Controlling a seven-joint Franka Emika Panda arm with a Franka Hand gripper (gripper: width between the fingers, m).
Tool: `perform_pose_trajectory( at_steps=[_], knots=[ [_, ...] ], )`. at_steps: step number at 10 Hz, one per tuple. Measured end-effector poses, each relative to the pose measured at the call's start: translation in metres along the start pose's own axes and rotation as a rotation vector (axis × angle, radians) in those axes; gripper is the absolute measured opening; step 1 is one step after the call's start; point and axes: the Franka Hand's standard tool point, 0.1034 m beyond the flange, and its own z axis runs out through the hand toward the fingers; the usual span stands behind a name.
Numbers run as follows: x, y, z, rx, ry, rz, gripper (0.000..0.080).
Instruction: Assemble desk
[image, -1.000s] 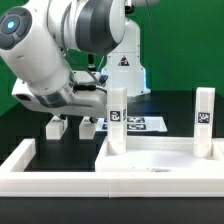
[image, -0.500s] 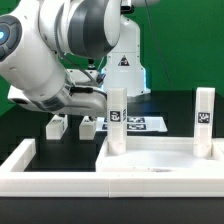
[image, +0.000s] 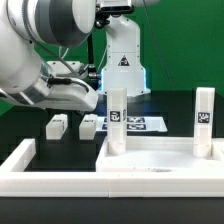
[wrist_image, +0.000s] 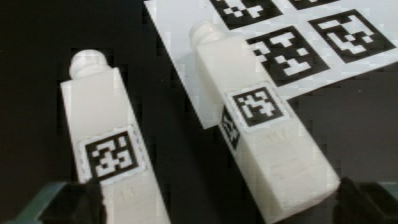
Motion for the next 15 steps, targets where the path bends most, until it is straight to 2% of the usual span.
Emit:
perform_pose_trajectory(
  at_steps=[2,5,7,9,11,13,15],
  knots=[
    [0.0,-0.001,-0.002,0.001,0.002,0.005,0.0648],
    [-0.002,-0.01,-0.017,0.01,0.033,0.022,0.0648],
    [0.006,-0.009,-0.022,0.007,0.046,0.031,0.0648],
    [0.008,-0.016,-0.016,-0.004,0.046,0.039,0.0648],
    [0.01,-0.03,-0.008,-0.023,0.042,0.056,0.0648],
    [0.018,-0.031,-0.002,-0.039,0.066,0.084,0.0648],
    [0.026,-0.026,0.003,-0.057,0.09,0.088,0.0648]
  ],
)
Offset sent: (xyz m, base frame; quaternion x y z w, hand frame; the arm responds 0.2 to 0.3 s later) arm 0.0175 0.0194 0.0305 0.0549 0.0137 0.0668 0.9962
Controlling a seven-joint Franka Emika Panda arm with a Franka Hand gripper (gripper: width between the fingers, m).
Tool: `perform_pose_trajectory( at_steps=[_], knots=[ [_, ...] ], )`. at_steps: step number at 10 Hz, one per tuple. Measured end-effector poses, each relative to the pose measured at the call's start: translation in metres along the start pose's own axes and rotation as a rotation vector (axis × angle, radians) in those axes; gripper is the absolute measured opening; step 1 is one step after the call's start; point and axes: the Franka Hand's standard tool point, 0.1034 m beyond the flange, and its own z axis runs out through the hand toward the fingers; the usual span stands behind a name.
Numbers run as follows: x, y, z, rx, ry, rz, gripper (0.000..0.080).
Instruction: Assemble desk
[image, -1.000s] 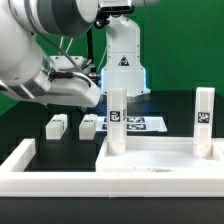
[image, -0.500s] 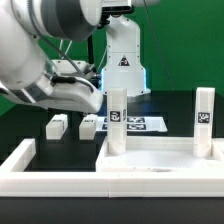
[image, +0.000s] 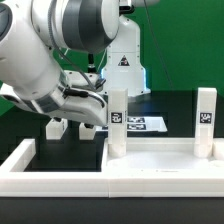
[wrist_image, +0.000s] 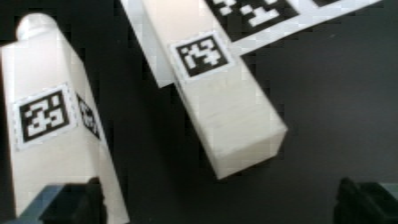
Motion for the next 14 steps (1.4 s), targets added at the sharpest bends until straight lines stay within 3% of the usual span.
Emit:
perform_pose_trajectory(
  at_steps=[3,6,10,11,12,13,14],
  knots=[
    [0.0,0.002,0.009,0.001,0.001,0.004,0.0648],
    [-0.015,0.006,0.003,0.064,-0.045,-0.037,0.0648],
    [-0.014,0.006,0.004,0.063,-0.047,-0.038,0.0648],
    [-0.016,0.007,0.004,0.076,-0.054,-0.051,0.0648],
    [-0.021,0.014,0.004,0.147,-0.083,-0.052,0.0648],
    [-0.024,0.017,0.002,0.201,-0.096,-0.034,0.0648],
    [-0.023,0.017,0.0,0.221,-0.092,-0.025,0.0648]
  ],
)
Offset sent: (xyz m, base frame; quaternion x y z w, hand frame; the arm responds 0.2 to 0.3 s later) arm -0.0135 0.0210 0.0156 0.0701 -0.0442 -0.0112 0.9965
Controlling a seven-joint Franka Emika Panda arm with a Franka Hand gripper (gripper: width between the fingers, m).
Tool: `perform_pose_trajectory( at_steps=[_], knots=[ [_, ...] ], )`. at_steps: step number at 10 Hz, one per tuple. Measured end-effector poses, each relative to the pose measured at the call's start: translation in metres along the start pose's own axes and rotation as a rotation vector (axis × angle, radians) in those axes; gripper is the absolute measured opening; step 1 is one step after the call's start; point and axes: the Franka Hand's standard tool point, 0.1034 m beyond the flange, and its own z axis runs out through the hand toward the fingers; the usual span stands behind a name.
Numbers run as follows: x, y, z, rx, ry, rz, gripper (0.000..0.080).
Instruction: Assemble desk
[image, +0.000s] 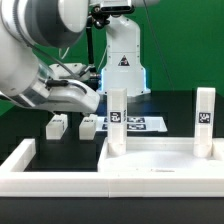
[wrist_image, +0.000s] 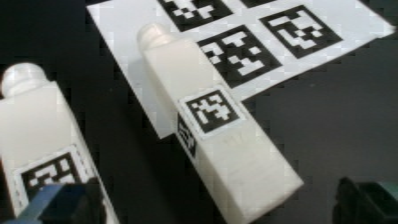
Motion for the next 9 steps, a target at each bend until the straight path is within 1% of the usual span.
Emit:
perform_pose_trajectory(
  at_steps=[1,2,3,4,5,9],
  knots=[
    [-0.001,-0.002,-0.002,0.016,0.003,0.015,0.0648],
    [-0.001,-0.002,-0.003,0.017,0.005,0.032,0.0648],
    [0.002,-0.005,-0.003,0.009,0.019,0.043,0.0648],
    [0.007,-0.006,0.002,-0.001,0.03,0.041,0.0648],
    [0.011,-0.007,0.01,-0.008,0.031,0.041,0.0648],
    [0.011,-0.014,0.023,-0.016,0.02,0.038,0.0648]
  ],
)
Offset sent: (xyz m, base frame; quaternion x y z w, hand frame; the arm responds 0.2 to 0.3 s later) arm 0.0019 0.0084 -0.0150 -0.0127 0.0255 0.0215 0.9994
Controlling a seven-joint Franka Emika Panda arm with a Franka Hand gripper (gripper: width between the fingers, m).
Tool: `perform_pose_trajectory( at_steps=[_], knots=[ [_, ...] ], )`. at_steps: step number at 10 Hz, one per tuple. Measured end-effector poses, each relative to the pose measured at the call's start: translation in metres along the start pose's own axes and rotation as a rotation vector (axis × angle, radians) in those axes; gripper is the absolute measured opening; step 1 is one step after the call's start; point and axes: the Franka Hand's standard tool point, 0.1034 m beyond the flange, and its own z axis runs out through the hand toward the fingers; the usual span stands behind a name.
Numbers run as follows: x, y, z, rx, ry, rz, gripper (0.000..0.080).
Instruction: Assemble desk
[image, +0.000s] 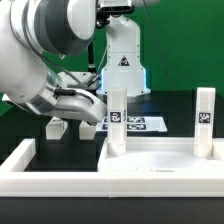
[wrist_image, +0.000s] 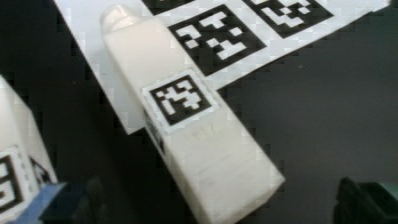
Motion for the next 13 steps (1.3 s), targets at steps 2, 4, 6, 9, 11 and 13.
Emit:
perform_pose_trajectory(
  at_steps=[2,4,6,9,11,13],
  knots=[
    [0.0,-0.002,0.009,-0.004,-0.004,-0.003,0.0648],
    [-0.001,-0.001,0.015,-0.006,-0.013,-0.001,0.0648],
    [-0.001,0.0,0.018,-0.006,-0.017,0.0,0.0648],
    [0.0,0.001,0.022,-0.009,-0.024,0.001,0.0648],
    [0.0,0.001,0.022,-0.009,-0.024,0.001,0.0561],
    [0.0,0.001,0.022,-0.009,-0.025,0.001,0.0414]
  ],
)
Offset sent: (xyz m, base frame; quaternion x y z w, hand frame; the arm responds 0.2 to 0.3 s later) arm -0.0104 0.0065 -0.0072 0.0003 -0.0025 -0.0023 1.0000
